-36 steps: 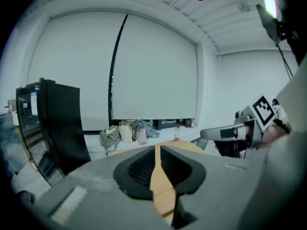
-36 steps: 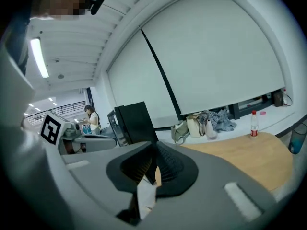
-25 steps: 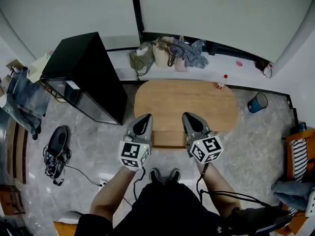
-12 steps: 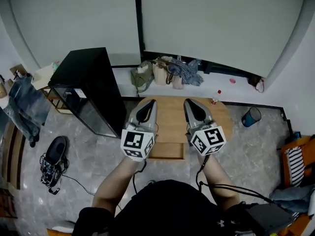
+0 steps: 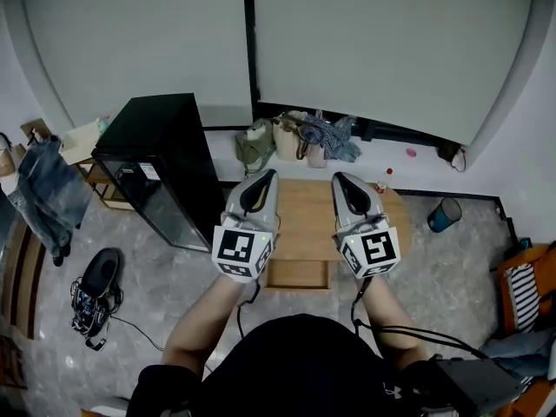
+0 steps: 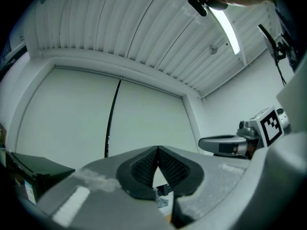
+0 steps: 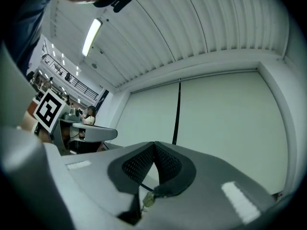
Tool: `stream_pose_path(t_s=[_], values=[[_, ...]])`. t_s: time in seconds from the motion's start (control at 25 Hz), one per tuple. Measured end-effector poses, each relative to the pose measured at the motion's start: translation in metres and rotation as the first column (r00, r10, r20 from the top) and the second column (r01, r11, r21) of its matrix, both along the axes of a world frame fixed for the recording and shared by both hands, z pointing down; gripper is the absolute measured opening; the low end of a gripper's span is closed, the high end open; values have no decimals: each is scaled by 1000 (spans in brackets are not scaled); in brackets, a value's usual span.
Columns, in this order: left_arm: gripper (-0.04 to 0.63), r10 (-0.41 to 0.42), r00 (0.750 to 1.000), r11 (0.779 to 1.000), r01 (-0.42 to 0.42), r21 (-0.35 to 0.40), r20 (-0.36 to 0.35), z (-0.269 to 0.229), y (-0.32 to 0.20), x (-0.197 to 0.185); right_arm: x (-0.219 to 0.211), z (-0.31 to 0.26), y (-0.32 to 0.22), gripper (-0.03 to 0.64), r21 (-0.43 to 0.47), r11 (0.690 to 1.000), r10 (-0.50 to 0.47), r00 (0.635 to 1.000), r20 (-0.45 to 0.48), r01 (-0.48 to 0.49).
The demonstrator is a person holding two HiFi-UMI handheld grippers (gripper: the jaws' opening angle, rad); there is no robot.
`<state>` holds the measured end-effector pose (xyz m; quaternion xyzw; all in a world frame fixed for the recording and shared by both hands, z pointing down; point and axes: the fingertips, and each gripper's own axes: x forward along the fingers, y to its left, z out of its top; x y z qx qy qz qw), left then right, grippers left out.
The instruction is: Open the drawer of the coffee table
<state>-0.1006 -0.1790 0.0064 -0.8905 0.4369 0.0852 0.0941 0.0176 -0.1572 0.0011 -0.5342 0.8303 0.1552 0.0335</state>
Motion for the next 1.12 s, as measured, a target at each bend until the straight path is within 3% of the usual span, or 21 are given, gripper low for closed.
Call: stream_pose_path(t_s=[0.28, 1.12], values=[[2, -13, 1000, 1000, 14, 14, -9, -4, 0, -20, -23, -11, 8, 0, 76, 997, 25, 997, -80, -19], [2, 45, 999, 999, -45, -29, -17, 13, -3, -21, -36, 3, 0, 0, 28, 1000, 11, 1000, -29, -10]])
